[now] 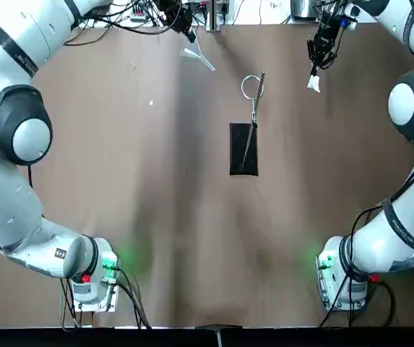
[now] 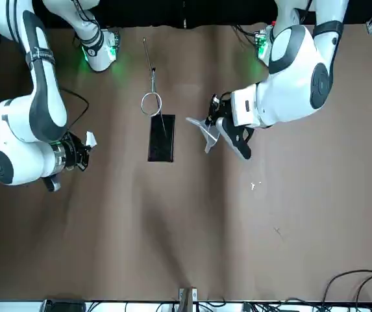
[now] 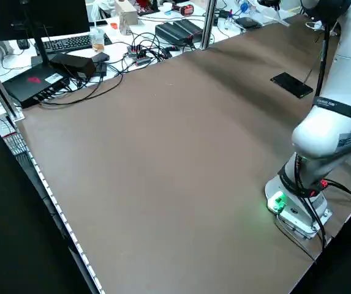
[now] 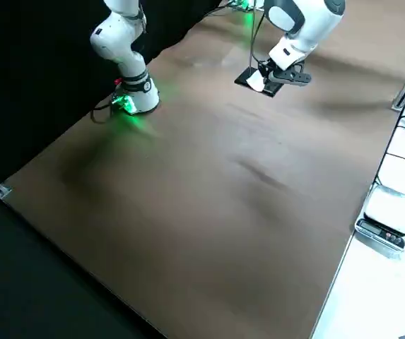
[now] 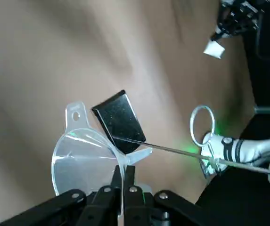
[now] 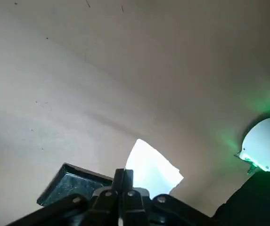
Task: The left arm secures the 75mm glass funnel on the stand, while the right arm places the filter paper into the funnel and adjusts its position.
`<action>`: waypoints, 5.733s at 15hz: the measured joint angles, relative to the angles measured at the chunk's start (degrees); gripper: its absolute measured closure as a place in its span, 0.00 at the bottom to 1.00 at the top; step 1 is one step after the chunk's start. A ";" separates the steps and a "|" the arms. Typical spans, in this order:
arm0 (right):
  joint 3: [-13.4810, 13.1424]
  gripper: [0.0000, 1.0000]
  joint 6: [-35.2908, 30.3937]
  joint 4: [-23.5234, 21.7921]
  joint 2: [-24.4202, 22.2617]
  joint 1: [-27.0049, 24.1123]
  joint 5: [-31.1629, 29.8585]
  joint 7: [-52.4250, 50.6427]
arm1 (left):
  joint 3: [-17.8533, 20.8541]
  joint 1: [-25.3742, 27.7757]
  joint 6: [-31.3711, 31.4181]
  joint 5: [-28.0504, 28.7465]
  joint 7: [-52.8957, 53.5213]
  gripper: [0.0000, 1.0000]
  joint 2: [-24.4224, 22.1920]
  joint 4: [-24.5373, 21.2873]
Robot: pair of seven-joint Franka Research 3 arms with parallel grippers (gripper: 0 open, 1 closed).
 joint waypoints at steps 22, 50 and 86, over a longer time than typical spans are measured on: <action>-0.08 0.99 -0.05 0.04 0.00 -0.01 0.00 0.00 | -5.98 -14.84 14.00 23.06 44.98 0.97 -5.50 3.19; -0.23 0.99 -0.06 0.06 0.00 -0.11 0.00 -0.08 | -4.29 -24.97 18.19 32.07 44.66 0.96 4.17 2.97; 0.37 0.99 -2.79 8.23 -4.96 24.58 4.73 18.00 | -3.25 6.53 -8.05 34.57 -9.48 0.00 0.33 3.00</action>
